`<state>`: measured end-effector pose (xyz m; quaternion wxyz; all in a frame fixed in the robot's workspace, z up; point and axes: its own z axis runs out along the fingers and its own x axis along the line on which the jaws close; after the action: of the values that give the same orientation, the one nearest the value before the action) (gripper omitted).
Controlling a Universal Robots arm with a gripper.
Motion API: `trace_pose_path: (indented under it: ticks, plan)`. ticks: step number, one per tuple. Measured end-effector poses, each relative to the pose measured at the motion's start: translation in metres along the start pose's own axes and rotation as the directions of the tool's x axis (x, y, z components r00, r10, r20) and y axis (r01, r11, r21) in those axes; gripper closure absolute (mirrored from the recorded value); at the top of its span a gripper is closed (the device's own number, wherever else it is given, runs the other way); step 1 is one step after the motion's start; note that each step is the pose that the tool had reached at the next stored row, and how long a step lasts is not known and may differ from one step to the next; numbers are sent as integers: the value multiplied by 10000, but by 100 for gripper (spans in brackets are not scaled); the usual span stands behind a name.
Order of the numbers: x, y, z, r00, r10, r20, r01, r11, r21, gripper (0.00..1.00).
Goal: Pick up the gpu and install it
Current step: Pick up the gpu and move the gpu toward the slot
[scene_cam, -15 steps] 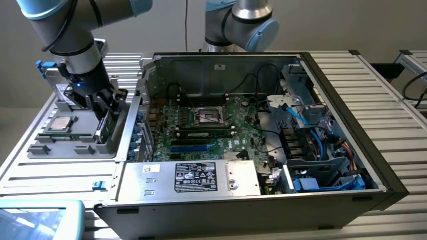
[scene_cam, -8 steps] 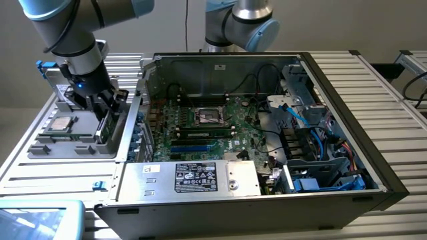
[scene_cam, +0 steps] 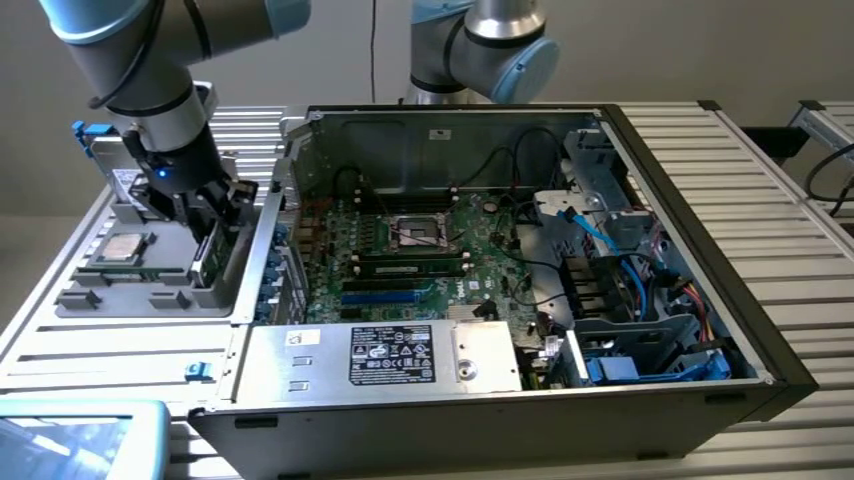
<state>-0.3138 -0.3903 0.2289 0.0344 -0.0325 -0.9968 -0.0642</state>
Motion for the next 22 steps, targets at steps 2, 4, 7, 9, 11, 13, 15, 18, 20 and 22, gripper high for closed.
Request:
trace_pose_path:
  ticks: [2, 4, 7, 9, 11, 13, 15, 18, 20, 22]
  plan:
    - [-2, -1, 4, 10000, 1, -22, -1, 10000, 2, 54]
    - [-2, -1, 9, 10000, 5, -49, -5, 10000, 4, 54]
    - [-3, -2, 13, 10000, 7, -64, -7, 10000, 6, 54]
    - [-4, -2, 15, 10000, 6, -63, -6, 10000, 5, 54]
    - [-4, -2, 15, 10000, 5, -63, -5, 10000, 5, 56]
    - [-4, -2, 16, 10000, 6, -63, -5, 10000, 6, 63]
    - [-4, -3, 18, 10000, 5, -64, -5, 10000, 7, 72]
    - [-4, -3, 21, 10000, 5, -65, -5, 10000, 8, 72]
    - [-4, -3, 22, 10000, 6, -72, -6, 10000, 8, 72]
    - [-4, 1, -2, 10000, 4, -61, -4, 10000, -3, 72]
